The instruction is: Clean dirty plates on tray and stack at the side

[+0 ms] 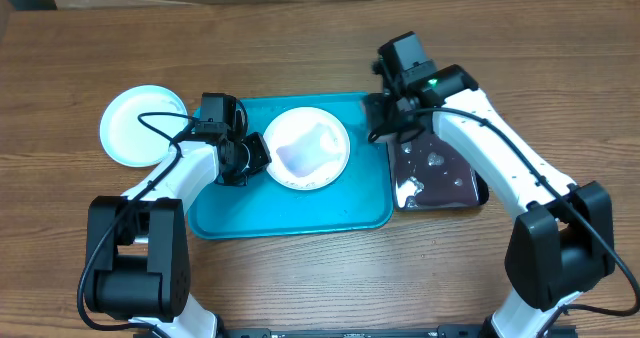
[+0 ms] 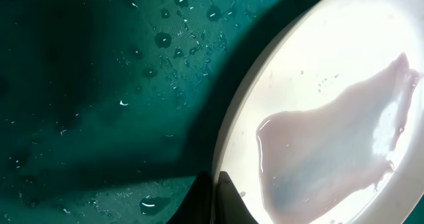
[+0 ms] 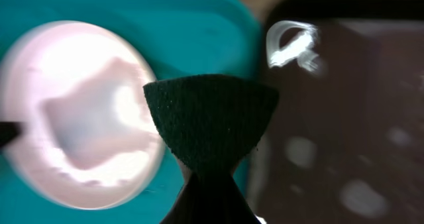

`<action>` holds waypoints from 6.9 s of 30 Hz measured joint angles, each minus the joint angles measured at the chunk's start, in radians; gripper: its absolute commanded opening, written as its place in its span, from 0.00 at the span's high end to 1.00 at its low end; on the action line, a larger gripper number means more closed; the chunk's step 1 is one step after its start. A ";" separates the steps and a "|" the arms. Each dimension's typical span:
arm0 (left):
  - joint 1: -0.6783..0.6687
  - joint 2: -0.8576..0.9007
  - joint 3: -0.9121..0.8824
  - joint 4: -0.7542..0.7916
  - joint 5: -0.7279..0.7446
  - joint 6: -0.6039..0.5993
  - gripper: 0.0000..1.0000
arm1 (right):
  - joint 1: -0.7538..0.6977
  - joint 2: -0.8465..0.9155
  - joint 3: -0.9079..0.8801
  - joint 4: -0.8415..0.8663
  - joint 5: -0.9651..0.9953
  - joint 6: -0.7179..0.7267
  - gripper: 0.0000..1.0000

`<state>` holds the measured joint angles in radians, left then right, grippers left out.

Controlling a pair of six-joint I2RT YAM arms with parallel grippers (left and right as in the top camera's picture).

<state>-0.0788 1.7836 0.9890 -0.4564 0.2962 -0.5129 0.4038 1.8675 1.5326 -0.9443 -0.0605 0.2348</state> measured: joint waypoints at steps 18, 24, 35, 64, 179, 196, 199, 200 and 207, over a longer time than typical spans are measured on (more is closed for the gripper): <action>0.000 0.000 0.000 0.000 0.000 0.000 0.96 | -0.124 0.003 -0.260 0.110 0.252 -0.001 0.96; 0.000 0.000 0.000 0.000 0.000 0.000 0.92 | -0.129 0.003 -0.300 0.146 0.251 -0.002 0.34; 0.000 0.000 0.000 0.001 0.000 0.011 0.78 | -0.248 0.003 -0.150 0.041 0.148 -0.003 0.26; -0.072 0.000 0.000 0.026 -0.068 0.015 0.96 | -0.526 0.003 -0.091 0.013 0.119 0.000 0.00; -0.937 0.000 0.534 0.466 -1.258 1.225 0.96 | -0.526 0.003 -0.091 0.016 0.119 0.001 0.00; -0.961 0.000 0.534 0.540 -1.264 1.327 0.96 | -0.526 0.003 -0.091 0.016 0.119 0.000 0.00; -0.959 0.000 0.534 0.540 -1.274 1.332 0.96 | -0.526 0.003 -0.091 0.016 0.119 0.000 0.00; -0.959 0.000 0.534 0.538 -1.276 1.331 0.96 | -0.526 0.003 -0.091 0.016 0.119 0.000 0.00; -0.955 0.000 0.534 0.623 -1.341 1.379 0.96 | -0.526 0.003 -0.091 0.016 0.119 0.001 0.00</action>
<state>-1.0340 1.7836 1.5234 0.1669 -1.0451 0.8658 -0.1226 1.8702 1.4418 -0.9283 0.0582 0.2356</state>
